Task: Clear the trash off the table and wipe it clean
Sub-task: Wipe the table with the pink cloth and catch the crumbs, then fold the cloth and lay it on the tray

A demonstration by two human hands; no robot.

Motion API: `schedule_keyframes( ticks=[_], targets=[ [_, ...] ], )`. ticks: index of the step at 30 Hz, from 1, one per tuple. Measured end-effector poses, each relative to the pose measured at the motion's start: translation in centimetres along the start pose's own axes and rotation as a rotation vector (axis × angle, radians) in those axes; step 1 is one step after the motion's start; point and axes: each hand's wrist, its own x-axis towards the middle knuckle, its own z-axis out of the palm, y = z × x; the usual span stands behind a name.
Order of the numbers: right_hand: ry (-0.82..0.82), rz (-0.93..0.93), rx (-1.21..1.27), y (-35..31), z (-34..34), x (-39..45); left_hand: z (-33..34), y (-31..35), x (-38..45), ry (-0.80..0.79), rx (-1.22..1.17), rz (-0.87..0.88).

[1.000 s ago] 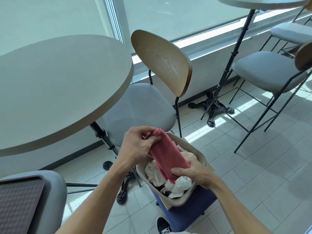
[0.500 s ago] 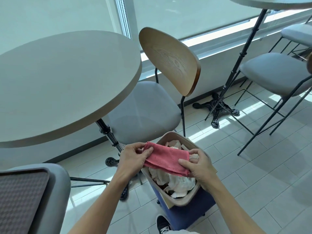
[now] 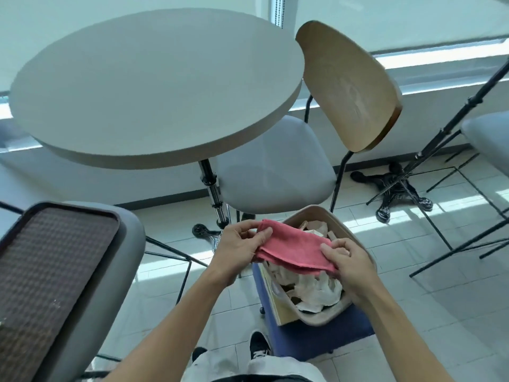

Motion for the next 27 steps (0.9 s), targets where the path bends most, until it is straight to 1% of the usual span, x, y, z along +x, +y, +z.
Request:
schedule_keyframes(
  ticks=[3, 5, 11, 15, 20, 23, 27],
  targets=[
    [-0.180, 0.057, 0.182, -1.4, 1.6, -0.1, -1.8, 0.7, -0.9, 0.008, -0.101, 0.011],
    [-0.238, 0.050, 0.178, -2.0, 3.7, -0.3, -3.7, 1.1, -1.5, 0.045, -0.144, 0.017],
    [-0.265, -0.057, 0.038, -2.9, 10.7, -0.3, -9.8, 1.1, -3.7, 0.215, -0.201, 0.010],
    [-0.387, -0.059, -0.027, -3.6, 16.6, -0.9, -14.5, -0.3, -5.8, 0.359, -0.233, 0.014],
    [-0.538, -0.112, -0.200, -3.8, 24.3, -2.6, -20.8, -2.9, -9.1, 0.543, -0.275, 0.020],
    [-0.629, -0.149, -0.272, -3.3, 29.0, -3.9, -24.2, -4.5, -11.3, 0.643, -0.341, 0.013],
    [-0.727, -0.199, -0.357, -1.5, 35.0, -5.4, -28.3, -7.0, -14.2, 0.822, -0.396, -0.007]
  ],
)
